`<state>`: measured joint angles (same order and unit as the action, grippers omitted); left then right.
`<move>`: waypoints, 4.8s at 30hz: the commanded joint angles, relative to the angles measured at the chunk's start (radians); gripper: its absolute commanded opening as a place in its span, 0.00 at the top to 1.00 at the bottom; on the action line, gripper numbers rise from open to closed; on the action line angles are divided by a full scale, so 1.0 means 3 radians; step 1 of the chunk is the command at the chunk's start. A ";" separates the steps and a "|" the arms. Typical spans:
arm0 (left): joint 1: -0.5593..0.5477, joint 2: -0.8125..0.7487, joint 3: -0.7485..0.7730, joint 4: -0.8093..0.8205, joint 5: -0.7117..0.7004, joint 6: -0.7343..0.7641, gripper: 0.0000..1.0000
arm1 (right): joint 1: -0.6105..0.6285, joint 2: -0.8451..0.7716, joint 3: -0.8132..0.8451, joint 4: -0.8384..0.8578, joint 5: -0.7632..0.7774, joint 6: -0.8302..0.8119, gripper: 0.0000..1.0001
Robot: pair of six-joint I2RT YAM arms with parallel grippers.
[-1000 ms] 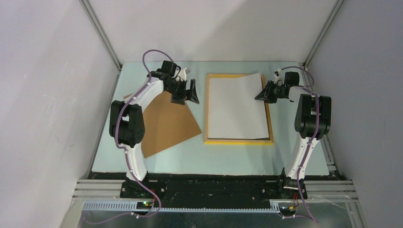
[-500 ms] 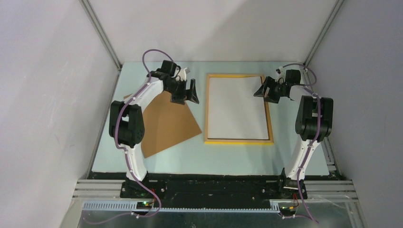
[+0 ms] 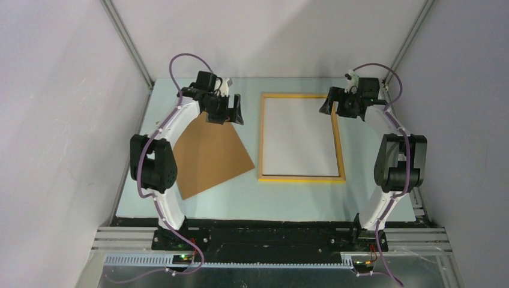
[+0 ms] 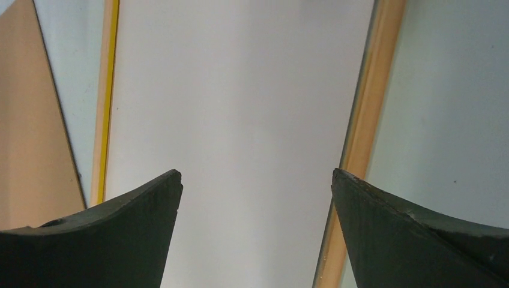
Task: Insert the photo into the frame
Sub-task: Place the photo in the photo frame, then turn over the photo frame item at the center of the board.
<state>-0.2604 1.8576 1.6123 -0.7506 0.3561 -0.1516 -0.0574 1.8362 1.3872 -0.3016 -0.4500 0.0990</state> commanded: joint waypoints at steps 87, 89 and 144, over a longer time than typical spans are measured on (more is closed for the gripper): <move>0.2165 -0.0169 -0.1683 0.0305 -0.0273 0.0015 0.07 | 0.2405 0.2247 0.2610 -0.0716 -0.0270 0.0636 0.01; 0.2166 -0.0169 -0.1705 0.0337 -0.0179 0.0015 0.07 | 0.2409 0.2277 0.2600 -0.0692 -0.0352 0.0704 0.02; 0.1407 -0.1378 -0.0793 0.0408 0.1660 -0.0206 0.11 | 0.2131 0.1996 0.1248 0.1196 -0.1937 0.1736 0.03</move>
<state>0.1917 1.4765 1.3117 -0.6205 0.8593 -0.1692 0.5941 2.4439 1.7859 -0.0040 -0.9783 0.6033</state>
